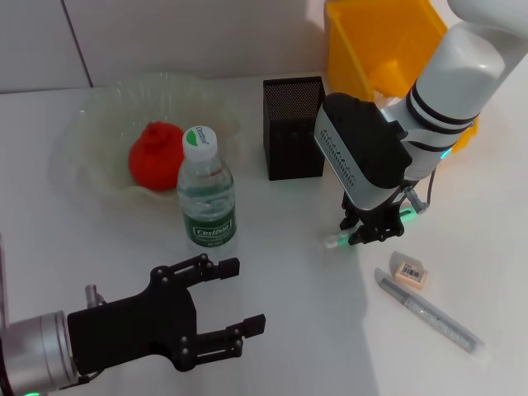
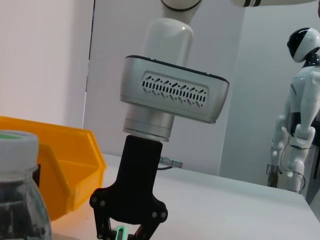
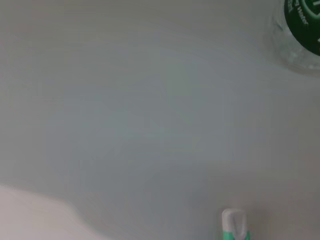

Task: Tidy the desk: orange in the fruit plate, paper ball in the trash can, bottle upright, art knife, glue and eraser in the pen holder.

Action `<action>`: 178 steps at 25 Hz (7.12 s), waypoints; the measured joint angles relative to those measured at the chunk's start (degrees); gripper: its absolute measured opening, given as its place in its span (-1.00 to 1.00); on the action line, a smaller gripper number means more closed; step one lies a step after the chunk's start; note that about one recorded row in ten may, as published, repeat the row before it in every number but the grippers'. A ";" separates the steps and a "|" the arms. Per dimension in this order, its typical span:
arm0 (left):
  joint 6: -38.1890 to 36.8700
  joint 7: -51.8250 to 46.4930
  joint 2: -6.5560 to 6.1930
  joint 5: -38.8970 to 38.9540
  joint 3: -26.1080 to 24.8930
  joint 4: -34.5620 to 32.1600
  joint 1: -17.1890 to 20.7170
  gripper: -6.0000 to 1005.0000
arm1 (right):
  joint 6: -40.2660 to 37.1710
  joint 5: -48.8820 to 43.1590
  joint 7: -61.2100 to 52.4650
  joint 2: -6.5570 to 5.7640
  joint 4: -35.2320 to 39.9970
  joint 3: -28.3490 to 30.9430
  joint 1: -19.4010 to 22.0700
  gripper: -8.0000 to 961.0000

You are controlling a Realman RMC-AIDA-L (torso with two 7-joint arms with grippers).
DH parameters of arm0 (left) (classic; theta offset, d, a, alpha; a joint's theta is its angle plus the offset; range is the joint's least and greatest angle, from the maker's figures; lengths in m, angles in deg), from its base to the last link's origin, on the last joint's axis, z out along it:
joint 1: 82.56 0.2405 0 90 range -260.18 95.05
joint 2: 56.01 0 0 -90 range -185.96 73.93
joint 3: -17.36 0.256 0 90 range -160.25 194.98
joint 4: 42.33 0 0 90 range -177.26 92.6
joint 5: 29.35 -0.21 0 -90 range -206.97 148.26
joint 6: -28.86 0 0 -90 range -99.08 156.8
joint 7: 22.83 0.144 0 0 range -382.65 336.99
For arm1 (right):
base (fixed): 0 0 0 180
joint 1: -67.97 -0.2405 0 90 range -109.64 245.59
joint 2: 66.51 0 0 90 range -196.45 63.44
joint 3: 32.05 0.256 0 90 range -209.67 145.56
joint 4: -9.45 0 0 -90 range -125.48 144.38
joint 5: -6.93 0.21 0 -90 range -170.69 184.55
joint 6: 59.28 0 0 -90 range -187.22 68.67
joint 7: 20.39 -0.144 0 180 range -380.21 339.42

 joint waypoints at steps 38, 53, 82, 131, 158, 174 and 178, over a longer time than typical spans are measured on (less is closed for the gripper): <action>-1.15 0.98 -0.13 0.15 -5.77 -0.09 0.64 0.57 | -12.01 7.65 -5.51 -0.17 19.50 15.31 5.69 -0.58; -2.51 1.39 -0.26 -1.59 -5.32 -0.03 1.39 0.57 | -11.44 22.16 -13.16 -0.25 30.62 18.51 12.70 -0.56; -2.73 1.31 -0.35 -3.08 -5.50 0.06 0.92 0.57 | 9.26 51.46 -2.08 0.33 18.16 17.93 17.90 -0.50; -3.60 -2.98 -0.08 -2.91 -7.02 1.64 0.58 0.57 | 12.71 82.84 36.42 0.39 -4.12 11.97 22.49 -0.41; -4.06 -2.44 -0.21 -3.00 -6.80 2.17 -0.05 0.57 | 8.94 71.96 5.57 -0.32 17.87 9.96 30.45 0.57; -3.82 0.09 -0.17 -3.09 -6.68 2.14 -0.63 0.57 | -10.28 31.19 -45.45 -1.39 47.04 14.39 24.76 0.58; -3.81 1.19 -0.17 -3.08 -6.99 2.17 -0.65 0.57 | -15.49 26.32 -50.76 -2.10 47.61 14.57 22.36 0.58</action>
